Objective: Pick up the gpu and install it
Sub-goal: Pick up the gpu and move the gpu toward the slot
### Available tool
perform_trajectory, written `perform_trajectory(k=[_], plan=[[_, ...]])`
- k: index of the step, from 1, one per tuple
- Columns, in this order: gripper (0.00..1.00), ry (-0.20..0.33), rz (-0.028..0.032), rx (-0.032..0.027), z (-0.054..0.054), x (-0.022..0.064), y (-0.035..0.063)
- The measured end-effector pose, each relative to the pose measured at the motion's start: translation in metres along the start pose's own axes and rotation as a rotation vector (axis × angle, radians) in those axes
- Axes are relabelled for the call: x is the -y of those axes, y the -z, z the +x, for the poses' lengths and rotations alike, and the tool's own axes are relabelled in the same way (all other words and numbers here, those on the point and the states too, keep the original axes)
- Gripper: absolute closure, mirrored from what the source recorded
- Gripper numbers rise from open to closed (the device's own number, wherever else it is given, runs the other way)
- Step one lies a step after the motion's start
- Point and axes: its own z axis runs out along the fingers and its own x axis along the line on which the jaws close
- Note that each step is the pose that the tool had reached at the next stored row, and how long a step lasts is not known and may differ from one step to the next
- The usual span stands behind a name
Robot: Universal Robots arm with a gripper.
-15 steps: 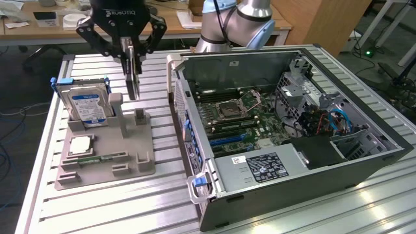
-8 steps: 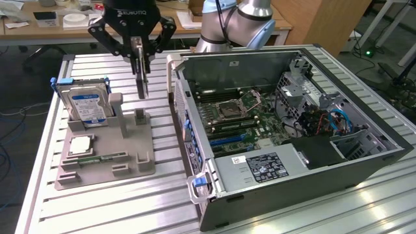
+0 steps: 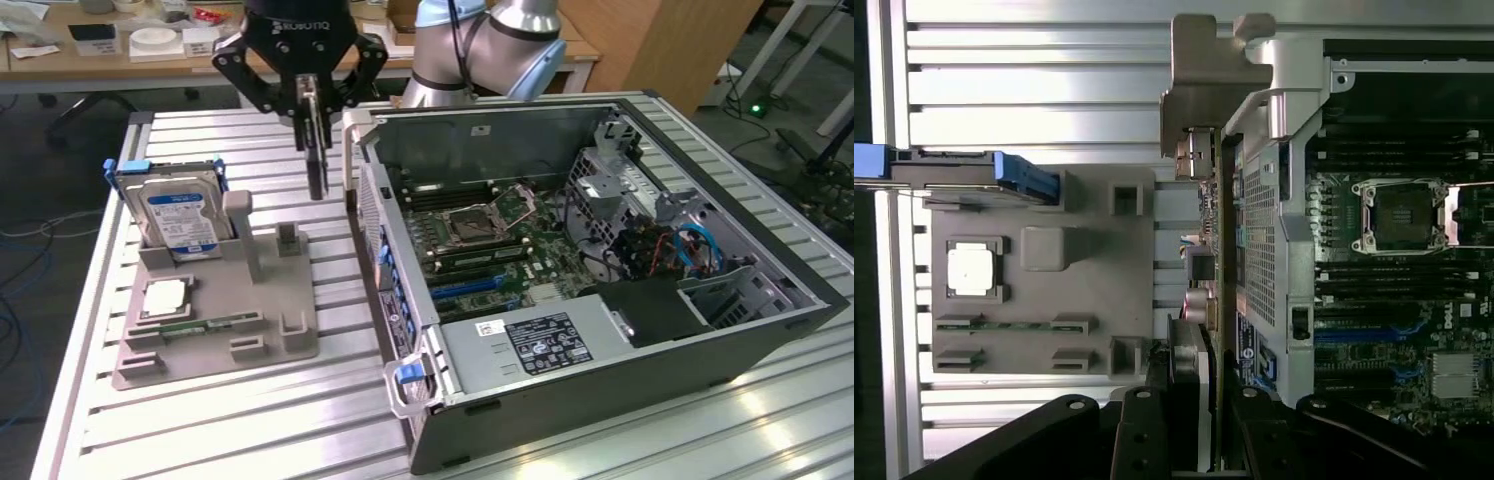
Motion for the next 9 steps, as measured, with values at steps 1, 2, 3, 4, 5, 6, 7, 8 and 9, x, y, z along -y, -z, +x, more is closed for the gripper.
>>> perform_trajectory(k=[1, 2, 3, 4, 5, 6, 7, 8, 9], plan=[[0.72, 0.0, 0.0, 0.0, -0.002, -0.0001, -0.0001], [0.72, 0.0, 0.0, 0.0, -0.005, -0.0002, -0.0001], [0.72, 0.0, 0.0001, 0.0, -0.007, -0.0003, -0.0001], [0.72, 0.0, 0.0001, 0.0, -0.01, -0.0004, -0.0002], [0.72, 0.0, 0.0001, -0.0001, -0.013, -0.0005, -0.0002], [0.72, 0.0, 0.0001, 0.0, -0.015, -0.0006, -0.0003], [0.72, 0.0, 0.0, 0.0001, -0.018, -0.0006, -0.0005], [0.72, 0.0, 0.0, 0.0, -0.021, -0.0007, -0.0005], [0.72, 0.0, 0.0, 0.0, -0.024, -0.0008, -0.0006]])
